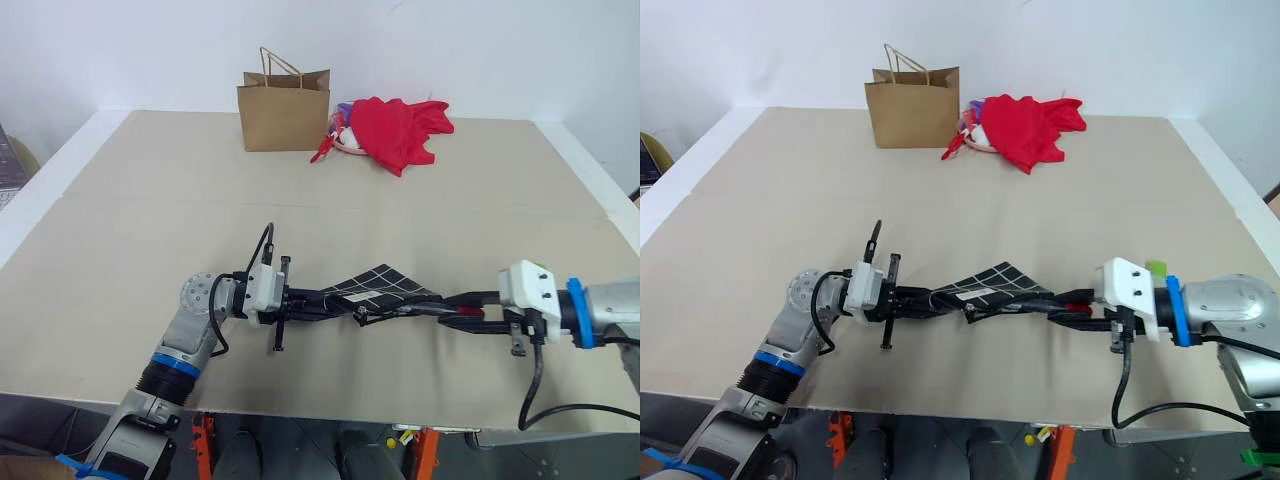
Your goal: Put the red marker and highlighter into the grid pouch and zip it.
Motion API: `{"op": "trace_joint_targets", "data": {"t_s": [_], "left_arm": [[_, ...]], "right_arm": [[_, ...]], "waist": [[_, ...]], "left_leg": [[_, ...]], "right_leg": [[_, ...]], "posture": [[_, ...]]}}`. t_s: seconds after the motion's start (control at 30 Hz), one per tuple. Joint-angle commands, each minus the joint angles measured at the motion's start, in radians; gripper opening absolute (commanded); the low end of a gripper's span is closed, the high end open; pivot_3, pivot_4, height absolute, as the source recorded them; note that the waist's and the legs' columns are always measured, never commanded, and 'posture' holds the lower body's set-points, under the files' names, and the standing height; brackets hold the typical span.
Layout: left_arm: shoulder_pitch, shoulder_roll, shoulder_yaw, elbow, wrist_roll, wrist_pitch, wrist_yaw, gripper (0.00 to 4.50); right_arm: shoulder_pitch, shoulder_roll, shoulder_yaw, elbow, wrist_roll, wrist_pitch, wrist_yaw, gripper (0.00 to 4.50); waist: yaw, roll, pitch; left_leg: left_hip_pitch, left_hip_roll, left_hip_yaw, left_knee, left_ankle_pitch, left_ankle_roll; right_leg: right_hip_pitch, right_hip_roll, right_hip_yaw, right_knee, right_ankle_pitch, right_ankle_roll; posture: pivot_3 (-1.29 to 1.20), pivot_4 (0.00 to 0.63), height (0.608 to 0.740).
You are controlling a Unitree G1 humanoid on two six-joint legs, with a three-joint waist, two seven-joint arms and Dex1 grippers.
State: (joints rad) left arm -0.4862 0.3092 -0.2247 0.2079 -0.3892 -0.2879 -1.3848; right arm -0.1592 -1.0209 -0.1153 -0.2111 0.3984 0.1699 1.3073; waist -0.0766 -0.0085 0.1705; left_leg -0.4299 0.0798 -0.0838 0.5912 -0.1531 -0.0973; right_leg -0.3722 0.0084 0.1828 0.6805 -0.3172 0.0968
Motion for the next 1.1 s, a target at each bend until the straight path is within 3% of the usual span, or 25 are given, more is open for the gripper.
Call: {"op": "trace_joint_targets", "data": {"t_s": [0.03, 0.43, 0.47, 0.6, 0.7, 0.73, 0.97, 1.1], "left_arm": [[-0.004, -0.002, 0.004, -0.042, -0.004, -0.014, 0.003, 0.0], [0.007, -0.009, -0.002, -0.057, -0.005, -0.002, 0.011, 0.0], [0.007, -0.009, -0.001, -0.057, -0.005, 0.0, 0.011, 0.0], [0.009, -0.007, 0.0, -0.058, -0.003, 0.006, 0.015, 0.0], [0.01, -0.005, 0.002, -0.059, 0.0, 0.013, 0.021, 0.0], [0.011, -0.003, 0.002, -0.059, 0.0, 0.014, 0.022, 0.0], [0.011, 0.004, 0.004, -0.056, 0.002, 0.017, 0.023, 0.0], [0.008, 0.005, 0.001, -0.051, -0.001, 0.011, 0.01, 0.0]], "right_arm": [[-0.06, 0.015, 0.032, -0.054, 0.016, 0.042, -0.014, 0.61], [-0.188, 0.086, 0.127, -0.123, 0.041, 0.215, -0.071, 0.61], [-0.189, 0.085, 0.126, -0.127, 0.04, 0.221, -0.071, 1.61], [-0.173, 0.084, 0.103, -0.139, 0.047, 0.222, -0.084, 2.85], [-0.069, 0.072, -0.007, -0.158, 0.097, 0.223, -0.088, 4.24], [-0.029, 0.076, -0.058, -0.159, 0.122, 0.236, -0.096, 4.42], [0.14, 0.119, -0.362, -0.042, 0.199, 0.308, -0.217, 4.42], [0.143, 0.193, -0.442, 0.043, 0.157, 0.324, -0.407, 4.42]], "waist": [[0.0, 0.0, 0.0], [0.0, 0.0, 0.0], [0.001, 0.0, 0.0], [0.001, 0.0, 0.0], [0.006, 0.0, 0.0], [0.007, 0.0, 0.0], [0.008, 0.0, 0.0], [0.002, 0.0, 0.0]], "left_leg": [[0.0, 0.0, 0.0, 0.0, 0.0, 0.0], [0.0, 0.0, 0.0, 0.0, 0.0, 0.0], [0.0, 0.0, 0.0, 0.0, 0.0, 0.0], [0.0, 0.0, 0.0, 0.0, 0.0, 0.0], [0.0, 0.0, 0.0, 0.0, 0.0, 0.0], [-0.001, 0.0, 0.0, 0.0, 0.0, 0.0], [-0.001, 0.0, 0.0, 0.001, 0.0, 0.0], [0.0, 0.0, 0.0, 0.002, 0.0, 0.001]], "right_leg": [[0.0, 0.0, 0.0, 0.0, 0.0, 0.0], [0.0, 0.0, 0.0, 0.0, 0.0, 0.0], [0.0, 0.0, 0.0, 0.0, 0.0, 0.0], [0.0, 0.0, 0.0, 0.0, 0.0, 0.0], [0.0, 0.0, 0.0, 0.0, 0.0, 0.0], [0.0, 0.0, 0.0, 0.0, 0.0, 0.0], [0.0, 0.0, -0.001, 0.0, 0.0, 0.0], [0.001, 0.0, -0.001, 0.001, 0.002, 0.0]], "posture": [[0.0, 0.15, 0.74], [0.0, 0.15, 0.74], [0.0, 0.15, 0.74], [0.0, 0.15, 0.74], [0.0, 0.15, 0.74], [0.0, 0.15, 0.74], [0.0, 0.15, 0.74], [0.0, 0.15, 0.74]]}}
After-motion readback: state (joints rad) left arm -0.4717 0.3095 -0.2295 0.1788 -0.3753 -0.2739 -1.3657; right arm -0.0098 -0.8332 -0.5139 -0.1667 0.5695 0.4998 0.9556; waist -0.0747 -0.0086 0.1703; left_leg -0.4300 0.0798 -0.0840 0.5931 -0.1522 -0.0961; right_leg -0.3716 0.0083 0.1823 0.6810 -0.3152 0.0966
